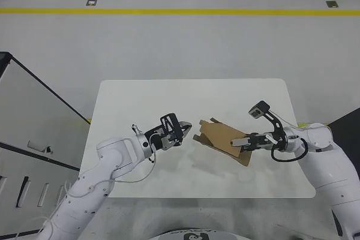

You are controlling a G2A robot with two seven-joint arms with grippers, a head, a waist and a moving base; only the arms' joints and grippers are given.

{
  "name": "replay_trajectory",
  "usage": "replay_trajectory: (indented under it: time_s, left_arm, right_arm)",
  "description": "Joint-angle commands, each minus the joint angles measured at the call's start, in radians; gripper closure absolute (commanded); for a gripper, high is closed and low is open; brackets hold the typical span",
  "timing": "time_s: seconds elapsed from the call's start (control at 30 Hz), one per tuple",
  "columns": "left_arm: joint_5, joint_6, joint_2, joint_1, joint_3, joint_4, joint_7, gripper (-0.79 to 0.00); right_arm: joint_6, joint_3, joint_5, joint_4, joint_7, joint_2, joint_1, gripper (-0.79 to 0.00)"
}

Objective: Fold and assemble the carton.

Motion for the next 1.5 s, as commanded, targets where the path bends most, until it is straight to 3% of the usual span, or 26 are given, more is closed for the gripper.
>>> replay_trajectory:
  time_s: [0.0, 0.43, 1.33, 1.47]
  left_arm:
    - [0.0, -0.009, -0.001, -0.003, 0.012, -0.004, 0.0, 0.0]
    - [0.005, -0.025, -0.006, -0.015, 0.058, -0.008, -0.002, 0.0]
    - [0.006, -0.059, 0.001, -0.014, 0.046, -0.008, 0.009, 0.0]
    - [0.006, -0.065, 0.002, -0.016, 0.047, -0.007, 0.01, 0.0]
  right_arm:
    - [-0.004, -0.001, 0.003, 0.005, -0.004, -0.001, 0.0, 0.0]
    - [-0.019, -0.026, 0.01, 0.06, -0.023, -0.015, 0.031, 0.0]
    - [0.001, -0.052, -0.017, 0.076, -0.118, -0.042, 0.077, 0.0]
    - [0.001, -0.055, -0.027, 0.072, -0.152, -0.046, 0.08, -0.055]
